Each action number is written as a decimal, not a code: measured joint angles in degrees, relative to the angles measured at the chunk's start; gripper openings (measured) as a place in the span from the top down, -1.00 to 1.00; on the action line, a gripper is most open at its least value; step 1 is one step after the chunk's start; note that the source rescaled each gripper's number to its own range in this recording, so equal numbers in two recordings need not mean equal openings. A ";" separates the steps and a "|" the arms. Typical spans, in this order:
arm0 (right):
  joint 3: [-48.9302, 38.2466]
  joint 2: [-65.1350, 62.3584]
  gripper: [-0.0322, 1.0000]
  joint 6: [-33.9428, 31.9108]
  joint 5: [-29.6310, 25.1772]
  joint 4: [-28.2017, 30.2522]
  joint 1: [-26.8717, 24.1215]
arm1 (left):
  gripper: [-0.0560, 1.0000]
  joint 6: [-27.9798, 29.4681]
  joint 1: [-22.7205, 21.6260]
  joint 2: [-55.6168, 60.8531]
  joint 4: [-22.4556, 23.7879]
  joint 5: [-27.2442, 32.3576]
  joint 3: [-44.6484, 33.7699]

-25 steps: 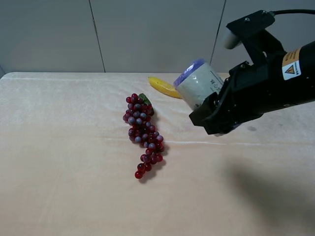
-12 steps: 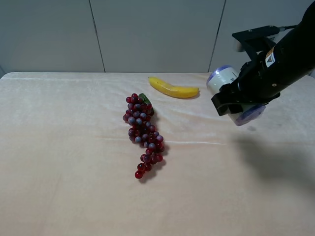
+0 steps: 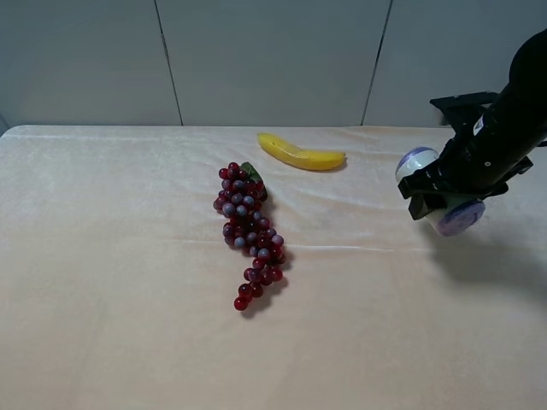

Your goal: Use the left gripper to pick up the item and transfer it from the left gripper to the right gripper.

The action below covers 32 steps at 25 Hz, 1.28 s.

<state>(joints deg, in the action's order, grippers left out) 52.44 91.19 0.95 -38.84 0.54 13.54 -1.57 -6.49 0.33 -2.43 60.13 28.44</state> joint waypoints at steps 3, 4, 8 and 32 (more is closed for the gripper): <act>0.05 2.64 0.94 0.63 0.96 -0.54 -0.11 | -1.00 0.00 0.00 0.00 0.00 0.00 0.00; 0.05 3.87 0.94 0.67 1.03 -1.11 -0.11 | -1.00 0.00 0.00 0.00 0.00 0.00 0.00; 0.05 7.19 0.94 0.81 1.48 -2.01 -0.11 | -1.00 0.00 0.00 0.00 0.00 0.00 0.00; 0.05 9.73 -0.98 0.47 2.89 -3.64 -0.11 | -1.00 0.00 0.00 0.00 0.00 -0.06 0.00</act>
<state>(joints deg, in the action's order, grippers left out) 52.50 100.93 1.42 -35.95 -3.10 13.43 -1.57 -6.49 0.33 -2.43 60.07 28.44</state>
